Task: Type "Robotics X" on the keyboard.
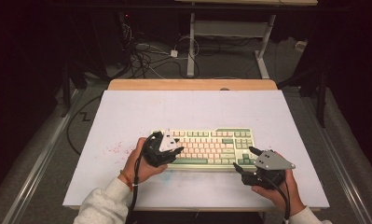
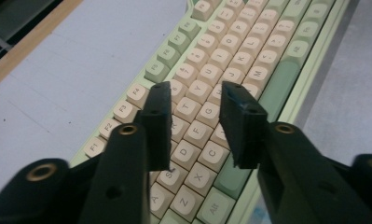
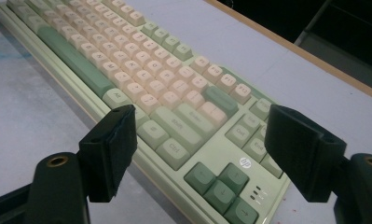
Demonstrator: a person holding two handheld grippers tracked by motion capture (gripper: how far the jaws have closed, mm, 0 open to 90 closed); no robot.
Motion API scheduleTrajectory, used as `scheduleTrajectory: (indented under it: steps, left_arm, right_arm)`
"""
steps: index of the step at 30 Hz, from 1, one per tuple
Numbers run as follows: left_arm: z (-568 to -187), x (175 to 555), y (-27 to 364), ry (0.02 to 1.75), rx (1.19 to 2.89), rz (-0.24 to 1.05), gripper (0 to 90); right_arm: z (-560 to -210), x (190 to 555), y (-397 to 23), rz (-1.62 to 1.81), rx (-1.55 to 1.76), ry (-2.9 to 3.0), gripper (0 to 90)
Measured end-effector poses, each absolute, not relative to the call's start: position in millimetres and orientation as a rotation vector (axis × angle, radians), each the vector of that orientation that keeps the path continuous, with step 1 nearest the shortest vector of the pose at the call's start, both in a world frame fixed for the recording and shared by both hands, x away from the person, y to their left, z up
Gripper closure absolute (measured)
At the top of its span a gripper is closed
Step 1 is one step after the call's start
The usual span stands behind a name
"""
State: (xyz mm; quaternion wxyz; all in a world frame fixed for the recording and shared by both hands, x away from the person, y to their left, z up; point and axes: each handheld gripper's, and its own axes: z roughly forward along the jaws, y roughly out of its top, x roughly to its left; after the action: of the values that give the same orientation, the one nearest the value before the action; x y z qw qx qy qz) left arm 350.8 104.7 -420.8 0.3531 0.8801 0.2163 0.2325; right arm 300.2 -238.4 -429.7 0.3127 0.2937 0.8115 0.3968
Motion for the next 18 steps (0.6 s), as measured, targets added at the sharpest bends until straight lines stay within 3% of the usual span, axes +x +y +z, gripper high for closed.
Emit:
scheduleTrajectory:
  steps: [3,9,18]
  left_arm:
    - [-422.8,346.9,110.6,0.561,2.252,0.657,43.6]
    - [-422.8,336.3,123.2,0.541,2.190,0.702,26.6]
    - [-431.3,321.6,147.3,0.572,2.165,0.730,17.1]
  right_arm:
    - [-430.0,300.4,-238.6,1.044,0.779,2.137,25.8]
    - [-431.2,301.4,-237.8,1.040,0.780,2.140,25.8]
    - [-431.9,303.0,-238.4,1.041,0.782,2.142,26.5]
